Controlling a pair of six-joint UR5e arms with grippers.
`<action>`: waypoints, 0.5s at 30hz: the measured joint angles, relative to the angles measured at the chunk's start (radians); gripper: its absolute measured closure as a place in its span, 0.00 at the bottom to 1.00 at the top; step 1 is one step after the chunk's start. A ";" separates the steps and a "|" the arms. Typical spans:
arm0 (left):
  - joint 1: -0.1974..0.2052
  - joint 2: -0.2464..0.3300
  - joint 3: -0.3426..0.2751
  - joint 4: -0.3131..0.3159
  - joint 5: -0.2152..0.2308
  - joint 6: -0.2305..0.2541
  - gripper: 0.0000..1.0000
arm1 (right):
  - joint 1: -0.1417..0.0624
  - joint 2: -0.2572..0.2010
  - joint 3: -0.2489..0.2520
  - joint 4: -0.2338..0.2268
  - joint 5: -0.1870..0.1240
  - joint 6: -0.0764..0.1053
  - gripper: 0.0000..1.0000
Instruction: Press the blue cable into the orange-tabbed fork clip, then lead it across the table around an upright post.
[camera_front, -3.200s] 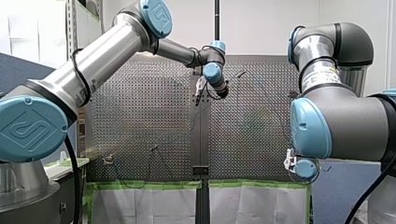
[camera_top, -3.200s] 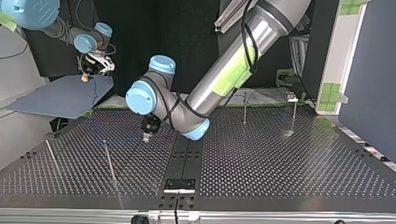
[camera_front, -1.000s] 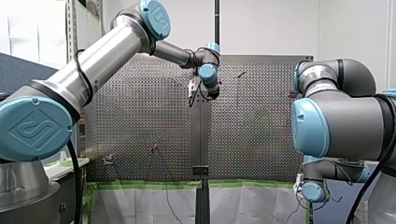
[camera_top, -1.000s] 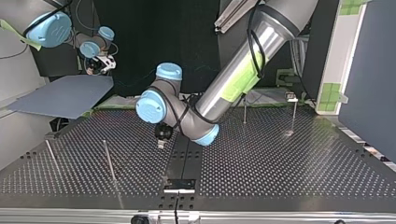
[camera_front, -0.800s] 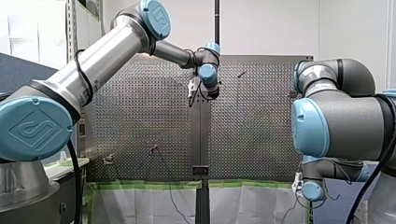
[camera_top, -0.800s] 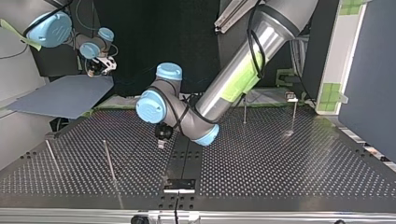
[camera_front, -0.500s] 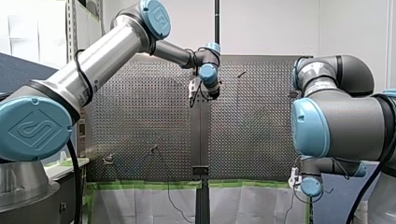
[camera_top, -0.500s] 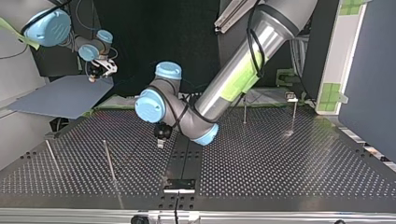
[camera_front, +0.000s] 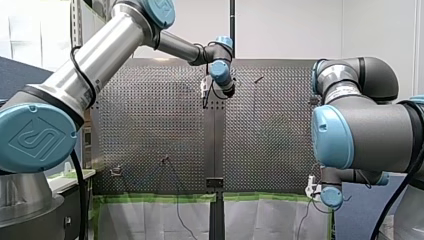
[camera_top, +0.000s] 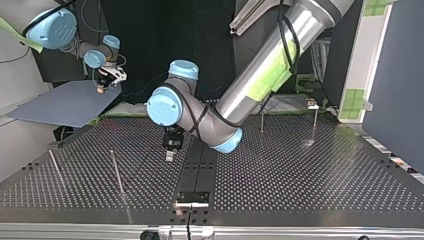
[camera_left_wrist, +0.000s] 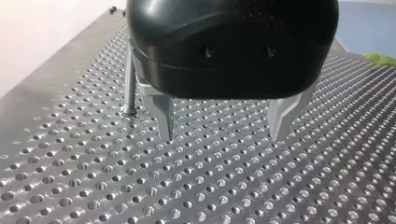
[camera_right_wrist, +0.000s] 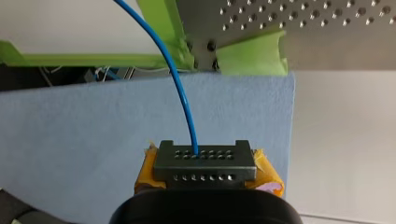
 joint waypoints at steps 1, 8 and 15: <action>0.000 0.004 -0.008 0.004 0.001 0.002 0.00 | 0.001 0.000 -0.002 0.000 -0.006 -0.001 1.00; -0.009 0.012 -0.037 -0.012 0.002 0.029 0.00 | 0.007 0.000 -0.010 0.010 -0.027 -0.002 1.00; -0.021 0.043 -0.027 -0.069 0.002 0.039 0.00 | 0.013 0.001 -0.011 0.013 -0.027 -0.003 1.00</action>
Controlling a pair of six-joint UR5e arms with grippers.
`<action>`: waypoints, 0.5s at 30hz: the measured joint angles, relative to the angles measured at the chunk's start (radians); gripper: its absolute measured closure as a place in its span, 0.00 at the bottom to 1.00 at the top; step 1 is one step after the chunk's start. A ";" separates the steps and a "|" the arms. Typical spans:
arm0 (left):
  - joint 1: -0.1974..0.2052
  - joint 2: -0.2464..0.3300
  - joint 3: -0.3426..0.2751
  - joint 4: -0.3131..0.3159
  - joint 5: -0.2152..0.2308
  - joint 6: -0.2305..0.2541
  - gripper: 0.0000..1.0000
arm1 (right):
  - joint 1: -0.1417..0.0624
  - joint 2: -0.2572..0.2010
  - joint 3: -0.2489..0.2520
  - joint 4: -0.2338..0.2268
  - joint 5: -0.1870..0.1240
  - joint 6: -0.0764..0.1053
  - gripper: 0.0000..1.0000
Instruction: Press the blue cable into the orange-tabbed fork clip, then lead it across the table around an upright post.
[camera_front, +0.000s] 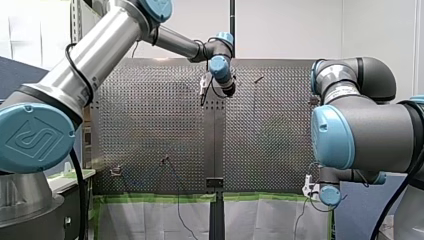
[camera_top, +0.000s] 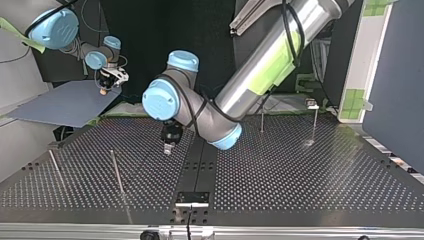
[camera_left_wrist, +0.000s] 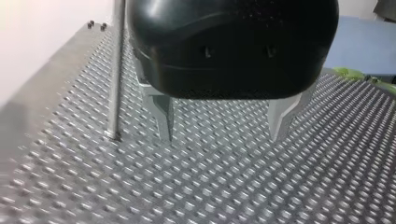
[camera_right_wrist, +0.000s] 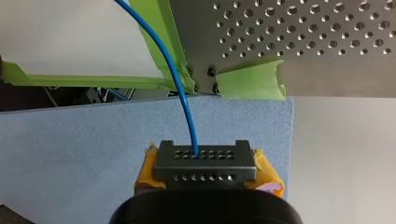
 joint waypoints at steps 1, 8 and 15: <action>-0.002 0.008 0.003 -0.005 0.000 -0.001 0.00 | 0.001 0.000 0.000 0.000 0.000 0.000 1.00; -0.024 0.047 0.051 -0.044 -0.006 -0.007 0.00 | 0.004 0.000 0.000 0.000 0.000 0.000 1.00; -0.046 0.050 0.115 -0.105 -0.001 -0.019 0.00 | 0.005 0.000 -0.001 0.000 -0.001 0.002 1.00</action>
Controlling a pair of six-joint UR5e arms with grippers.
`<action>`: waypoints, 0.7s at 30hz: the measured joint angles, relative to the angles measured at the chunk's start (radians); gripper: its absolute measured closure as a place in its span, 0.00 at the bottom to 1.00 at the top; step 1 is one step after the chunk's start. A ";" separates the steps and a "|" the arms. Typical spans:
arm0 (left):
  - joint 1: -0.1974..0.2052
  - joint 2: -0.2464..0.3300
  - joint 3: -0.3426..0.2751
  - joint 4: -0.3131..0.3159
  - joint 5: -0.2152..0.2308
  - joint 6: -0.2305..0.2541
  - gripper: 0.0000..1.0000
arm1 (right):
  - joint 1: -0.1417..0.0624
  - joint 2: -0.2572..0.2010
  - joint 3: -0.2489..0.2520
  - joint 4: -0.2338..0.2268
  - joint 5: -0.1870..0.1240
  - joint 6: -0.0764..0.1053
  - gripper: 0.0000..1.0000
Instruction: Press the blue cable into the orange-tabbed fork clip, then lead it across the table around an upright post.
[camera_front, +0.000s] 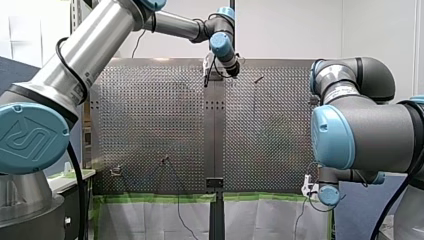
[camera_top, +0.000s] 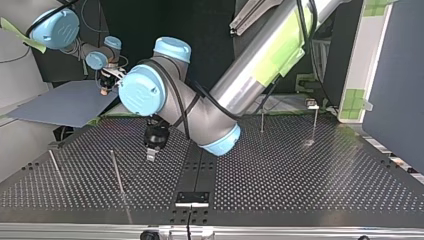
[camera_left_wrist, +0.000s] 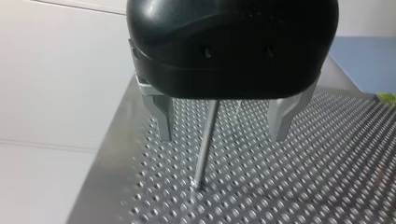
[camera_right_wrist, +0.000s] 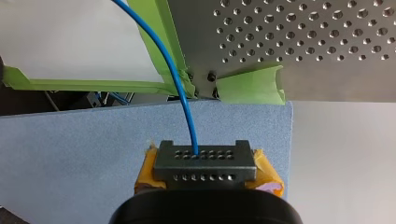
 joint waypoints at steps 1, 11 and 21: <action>-0.002 0.000 0.008 -0.005 0.004 -0.003 0.00 | 0.000 0.000 0.000 0.000 0.000 0.000 1.00; -0.012 -0.002 0.090 -0.012 0.097 -0.065 0.00 | 0.003 0.000 0.000 0.001 -0.003 -0.001 1.00; -0.006 -0.033 0.133 -0.038 0.154 -0.112 0.02 | 0.005 0.000 0.000 0.004 -0.003 0.001 1.00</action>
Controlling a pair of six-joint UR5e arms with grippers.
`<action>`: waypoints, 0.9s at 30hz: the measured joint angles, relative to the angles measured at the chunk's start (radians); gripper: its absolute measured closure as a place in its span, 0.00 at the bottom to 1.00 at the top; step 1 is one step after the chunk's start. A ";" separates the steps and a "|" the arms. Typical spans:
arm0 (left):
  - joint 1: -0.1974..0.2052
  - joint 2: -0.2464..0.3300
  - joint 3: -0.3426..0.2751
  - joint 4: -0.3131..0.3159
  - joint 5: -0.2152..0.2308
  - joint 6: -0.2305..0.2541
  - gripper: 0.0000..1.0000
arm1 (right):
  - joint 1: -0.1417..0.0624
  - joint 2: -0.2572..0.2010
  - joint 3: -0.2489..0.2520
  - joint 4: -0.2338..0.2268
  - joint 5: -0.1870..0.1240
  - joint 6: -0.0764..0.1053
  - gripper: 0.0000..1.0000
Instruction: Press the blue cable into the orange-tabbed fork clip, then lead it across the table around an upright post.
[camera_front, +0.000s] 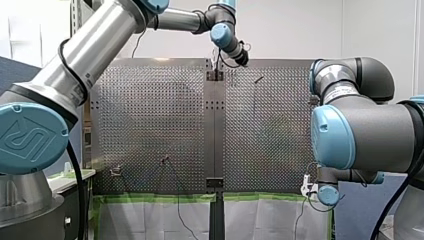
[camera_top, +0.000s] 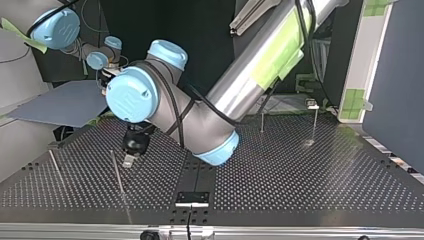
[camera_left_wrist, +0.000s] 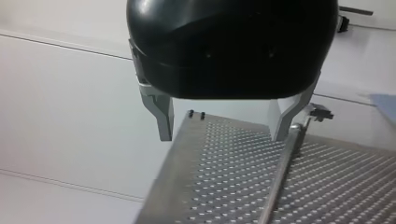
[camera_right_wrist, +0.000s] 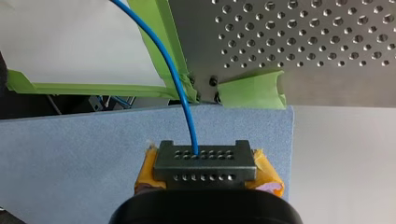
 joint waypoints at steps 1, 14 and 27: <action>0.000 -0.009 0.009 -0.008 0.001 -0.001 0.02 | 0.000 0.000 0.000 0.000 0.000 0.000 1.00; 0.000 -0.037 0.056 -0.069 -0.067 0.007 0.02 | 0.003 0.000 0.000 0.004 0.000 0.002 1.00; 0.004 -0.037 0.051 -0.115 -0.106 -0.006 0.02 | 0.003 0.000 0.000 0.007 -0.005 0.006 1.00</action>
